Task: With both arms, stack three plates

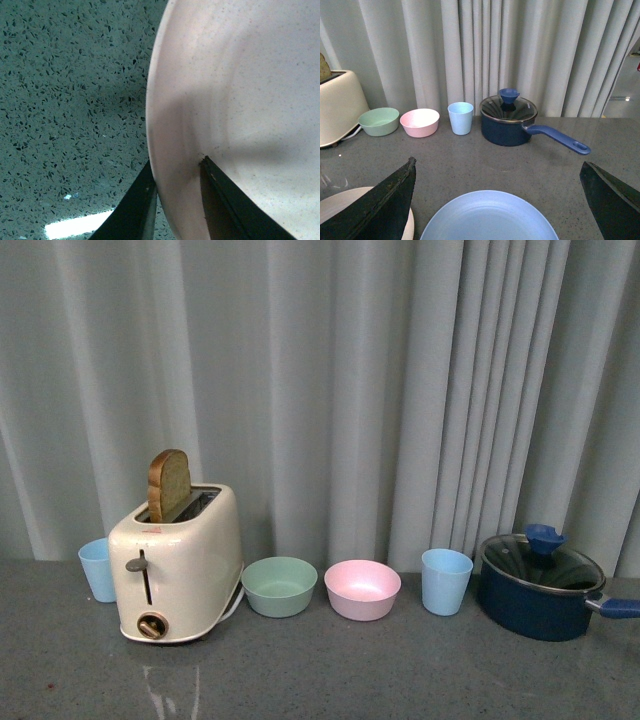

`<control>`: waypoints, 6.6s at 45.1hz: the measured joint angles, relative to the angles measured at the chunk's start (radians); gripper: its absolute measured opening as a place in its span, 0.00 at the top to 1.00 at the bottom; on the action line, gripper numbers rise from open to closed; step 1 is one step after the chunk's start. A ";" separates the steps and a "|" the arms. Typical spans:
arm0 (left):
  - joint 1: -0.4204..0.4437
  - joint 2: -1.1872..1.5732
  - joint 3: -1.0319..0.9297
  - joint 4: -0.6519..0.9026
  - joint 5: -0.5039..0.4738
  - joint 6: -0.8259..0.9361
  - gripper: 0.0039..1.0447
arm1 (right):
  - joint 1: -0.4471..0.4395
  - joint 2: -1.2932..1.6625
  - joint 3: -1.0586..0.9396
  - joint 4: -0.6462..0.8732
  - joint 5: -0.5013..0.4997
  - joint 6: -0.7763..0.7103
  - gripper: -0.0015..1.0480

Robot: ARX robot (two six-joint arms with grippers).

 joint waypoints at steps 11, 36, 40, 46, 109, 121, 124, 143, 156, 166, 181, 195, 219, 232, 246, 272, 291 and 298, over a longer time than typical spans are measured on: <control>0.003 -0.012 0.003 0.007 0.029 -0.030 0.95 | 0.000 0.000 0.000 0.000 0.000 0.000 0.07; 0.106 -0.082 0.116 -0.132 0.061 0.042 0.96 | 0.000 0.000 0.000 0.000 0.000 0.000 0.07; 0.140 -0.110 0.169 -0.182 0.065 0.061 0.96 | 0.000 0.000 0.000 0.000 0.000 0.000 0.07; 0.165 -0.153 0.238 -0.269 0.106 0.061 0.97 | 0.000 0.000 0.000 0.000 0.000 0.000 0.07; -0.463 -0.302 0.256 -0.457 0.139 -0.193 0.97 | 0.000 0.000 0.000 0.000 0.000 0.000 0.07; -0.529 -0.171 0.351 -0.455 0.047 -0.233 0.97 | 0.000 0.000 0.000 0.000 0.000 0.000 0.07; -0.536 -0.144 0.379 -0.458 0.044 -0.248 0.97 | 0.000 0.000 0.000 0.000 0.000 0.000 0.07; -0.581 -0.083 0.435 -0.468 0.041 -0.300 0.97 | 0.000 0.000 0.000 0.000 0.000 0.000 0.07; -0.604 -0.062 0.438 -0.457 0.034 -0.323 0.97 | 0.000 0.000 0.000 0.000 0.000 0.000 0.07; -0.613 -0.039 0.459 -0.449 0.002 -0.327 0.97 | 0.000 0.000 0.000 0.000 0.000 0.000 0.07; -0.618 -0.028 0.489 -0.452 -0.005 -0.344 0.46 | 0.000 0.000 0.000 0.000 0.000 0.000 0.07; -0.583 -0.082 0.494 -0.401 -0.013 -0.315 0.07 | 0.000 0.000 0.000 0.000 0.000 0.000 0.07; -0.303 -0.658 0.257 -0.217 0.037 -0.095 0.06 | 0.000 0.000 0.000 0.000 0.000 0.000 0.07; -0.225 -1.067 -0.222 0.272 -0.113 -0.480 0.57 | 0.000 0.000 0.000 0.000 0.000 0.000 0.07; -0.225 -1.190 -0.437 0.332 -0.112 -0.517 0.97 | 0.000 0.000 0.000 0.000 0.000 0.000 0.07; -0.225 -1.457 -0.637 0.264 -0.112 -0.520 0.97 | 0.000 0.000 0.000 0.000 0.000 0.000 0.07; -0.225 -1.632 -0.687 0.172 -0.112 -0.521 0.97 | 0.000 0.000 0.000 0.000 0.000 0.000 0.07; -0.225 -1.706 -0.687 0.101 -0.113 -0.521 0.97 | 0.000 0.000 0.000 0.000 0.000 0.000 0.07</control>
